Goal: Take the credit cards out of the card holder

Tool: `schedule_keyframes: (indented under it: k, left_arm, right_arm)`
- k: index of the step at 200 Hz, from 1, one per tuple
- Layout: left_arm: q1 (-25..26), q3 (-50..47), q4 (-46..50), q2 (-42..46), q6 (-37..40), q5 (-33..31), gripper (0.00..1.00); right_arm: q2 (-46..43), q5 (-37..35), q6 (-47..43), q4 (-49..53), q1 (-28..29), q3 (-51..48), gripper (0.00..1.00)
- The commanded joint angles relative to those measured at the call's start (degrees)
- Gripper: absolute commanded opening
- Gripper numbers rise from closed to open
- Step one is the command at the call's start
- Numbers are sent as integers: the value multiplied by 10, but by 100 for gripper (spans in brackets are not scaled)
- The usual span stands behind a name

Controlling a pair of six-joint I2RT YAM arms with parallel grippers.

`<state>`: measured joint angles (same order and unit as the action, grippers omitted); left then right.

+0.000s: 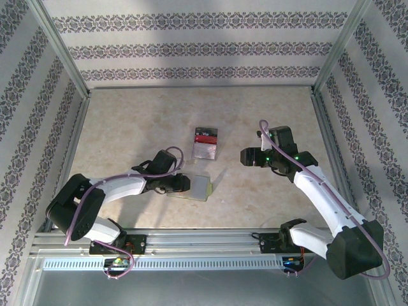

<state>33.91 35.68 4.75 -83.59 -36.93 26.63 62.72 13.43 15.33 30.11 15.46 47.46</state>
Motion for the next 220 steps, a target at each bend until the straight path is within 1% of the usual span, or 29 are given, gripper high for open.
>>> schedule_keyframes:
  k: [1,45,96,119,140,156,177,198,214,220]
  left_arm:
    - [21,22,-40,-11,12,21,30]
    - [55,53,-67,-54,13,51,31]
    - [110,105,-98,-96,10,80,31]
    - [126,116,-130,-89,-4,105,31]
    - [126,113,-138,-47,-4,104,31]
    - [120,114,-116,-5,6,97,31]
    - [94,105,-78,49,7,83,31]
    - [49,69,-77,101,-9,84,31]
    - [6,34,-68,137,-29,79,30]
    - [-13,24,-57,148,-35,78,30]
  right_arm:
    - [2,10,7,-9,-7,-9,77]
    - [1,19,8,-12,-14,-13,77]
    - [-6,56,24,-28,-40,-29,77]
    - [-9,88,43,-41,-54,-35,77]
    - [-11,122,67,-53,-64,-36,77]
    - [-13,143,88,-59,-63,-31,77]
    - [-8,173,125,-68,-61,-25,74]
    - [5,188,169,-84,-40,-20,70]
    - [23,189,197,-98,-8,-16,66]
    - [31,185,209,-103,13,-13,65]
